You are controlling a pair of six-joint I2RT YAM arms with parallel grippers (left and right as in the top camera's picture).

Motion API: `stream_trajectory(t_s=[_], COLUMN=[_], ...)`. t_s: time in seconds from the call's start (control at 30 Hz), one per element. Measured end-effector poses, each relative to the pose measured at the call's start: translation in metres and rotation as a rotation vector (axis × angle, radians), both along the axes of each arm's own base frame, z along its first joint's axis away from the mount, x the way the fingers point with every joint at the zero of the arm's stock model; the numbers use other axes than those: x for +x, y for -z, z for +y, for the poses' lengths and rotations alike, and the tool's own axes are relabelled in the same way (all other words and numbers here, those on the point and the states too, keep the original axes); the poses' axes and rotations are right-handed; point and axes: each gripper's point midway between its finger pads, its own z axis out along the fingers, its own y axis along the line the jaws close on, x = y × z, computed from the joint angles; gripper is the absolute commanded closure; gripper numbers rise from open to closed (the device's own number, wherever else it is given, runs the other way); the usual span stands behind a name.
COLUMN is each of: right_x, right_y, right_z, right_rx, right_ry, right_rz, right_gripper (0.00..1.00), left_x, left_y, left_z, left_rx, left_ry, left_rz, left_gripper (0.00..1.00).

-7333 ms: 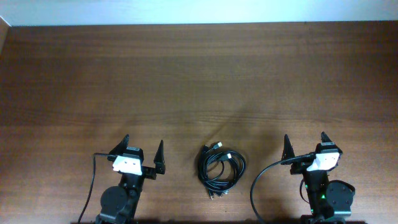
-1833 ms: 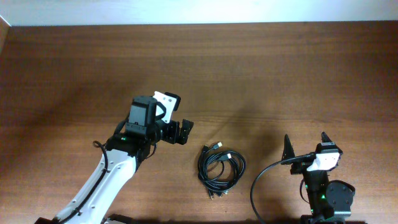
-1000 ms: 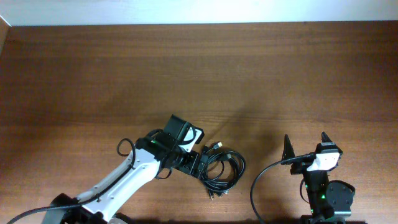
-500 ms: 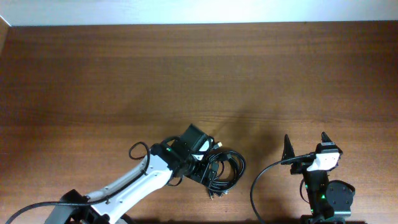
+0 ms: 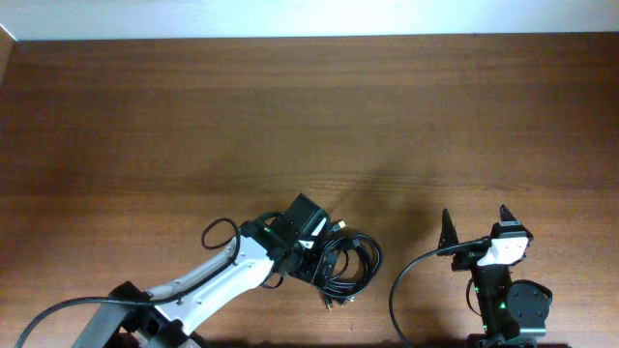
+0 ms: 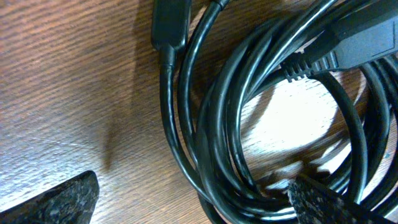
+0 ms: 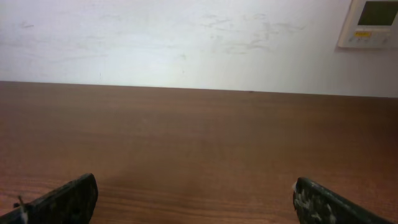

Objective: Untangle cables
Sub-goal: 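Close the left gripper on the cable bundle's coils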

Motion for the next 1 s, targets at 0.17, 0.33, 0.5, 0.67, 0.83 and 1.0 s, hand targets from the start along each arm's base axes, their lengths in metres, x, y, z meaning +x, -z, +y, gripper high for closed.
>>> stream_trajectory(t_s=[0.17, 0.33, 0.5, 0.67, 0.83, 1.0], right_x=[0.0, 0.0, 0.0, 0.0, 0.0, 0.0], right_y=[0.0, 0.0, 0.0, 0.0, 0.0, 0.0], right_z=[0.0, 0.0, 0.0, 0.0, 0.0, 0.0], right_rx=[-0.001, -0.001, 0.0, 0.0, 0.0, -0.001], right_ry=[0.0, 0.0, 0.0, 0.0, 0.0, 0.0], right_rz=[0.0, 0.0, 0.0, 0.0, 0.0, 0.0], right_gripper=[0.01, 0.01, 0.01, 0.01, 0.01, 0.01], left_x=[-0.001, -0.007, -0.005, -0.005, 0.001, 0.011], left_y=[0.0, -0.001, -0.001, 0.001, 0.008, 0.005], left_z=[-0.002, -0.011, -0.013, -0.012, -0.013, -0.021], left_rx=[-0.012, -0.021, -0.029, -0.02, -0.009, -0.042], left_ry=[-0.037, 0.0, -0.005, -0.019, -0.023, -0.029], left_rz=[0.016, 0.009, 0.002, 0.011, -0.004, -0.048], left_gripper=[0.01, 0.01, 0.3, 0.27, 0.32, 0.57])
